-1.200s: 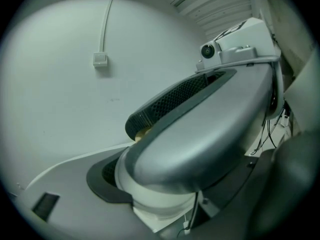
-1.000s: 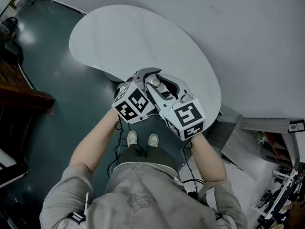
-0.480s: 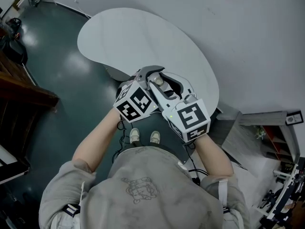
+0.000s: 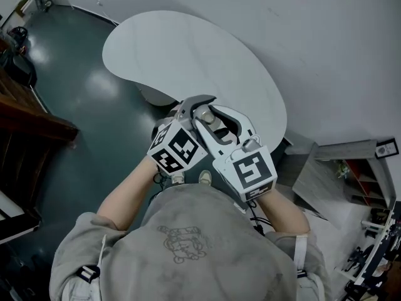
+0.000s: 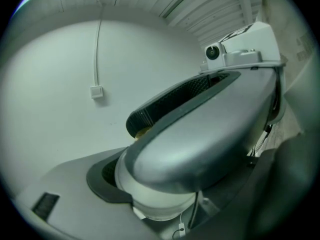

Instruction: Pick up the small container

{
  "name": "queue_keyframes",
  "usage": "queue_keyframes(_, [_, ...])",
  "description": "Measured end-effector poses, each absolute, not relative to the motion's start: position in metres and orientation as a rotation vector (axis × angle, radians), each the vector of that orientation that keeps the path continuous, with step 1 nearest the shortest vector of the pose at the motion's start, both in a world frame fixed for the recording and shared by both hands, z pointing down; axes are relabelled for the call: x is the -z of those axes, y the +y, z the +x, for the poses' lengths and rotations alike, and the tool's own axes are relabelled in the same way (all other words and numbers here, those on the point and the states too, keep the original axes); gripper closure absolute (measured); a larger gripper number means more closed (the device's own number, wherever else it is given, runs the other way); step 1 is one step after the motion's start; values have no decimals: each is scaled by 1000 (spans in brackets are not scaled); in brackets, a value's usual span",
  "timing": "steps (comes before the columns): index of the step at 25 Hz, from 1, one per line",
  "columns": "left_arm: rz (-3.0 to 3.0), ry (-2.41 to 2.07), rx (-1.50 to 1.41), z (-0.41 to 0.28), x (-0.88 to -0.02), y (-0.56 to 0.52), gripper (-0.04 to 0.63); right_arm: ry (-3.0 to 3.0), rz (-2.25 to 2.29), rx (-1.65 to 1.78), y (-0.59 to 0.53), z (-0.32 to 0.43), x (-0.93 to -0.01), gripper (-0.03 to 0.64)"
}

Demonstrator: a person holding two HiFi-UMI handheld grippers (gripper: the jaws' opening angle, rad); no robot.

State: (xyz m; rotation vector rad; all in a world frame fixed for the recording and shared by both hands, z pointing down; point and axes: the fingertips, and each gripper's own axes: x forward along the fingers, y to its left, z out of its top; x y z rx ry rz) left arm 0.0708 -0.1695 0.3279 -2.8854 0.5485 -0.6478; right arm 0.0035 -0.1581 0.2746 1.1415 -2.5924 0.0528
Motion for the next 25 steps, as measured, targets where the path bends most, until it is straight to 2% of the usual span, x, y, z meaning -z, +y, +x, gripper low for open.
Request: queue_keyframes(25, [-2918, 531, 791, 72, -384, -134, 253, -2575, 1086, -232, -129, 11, -329, 472])
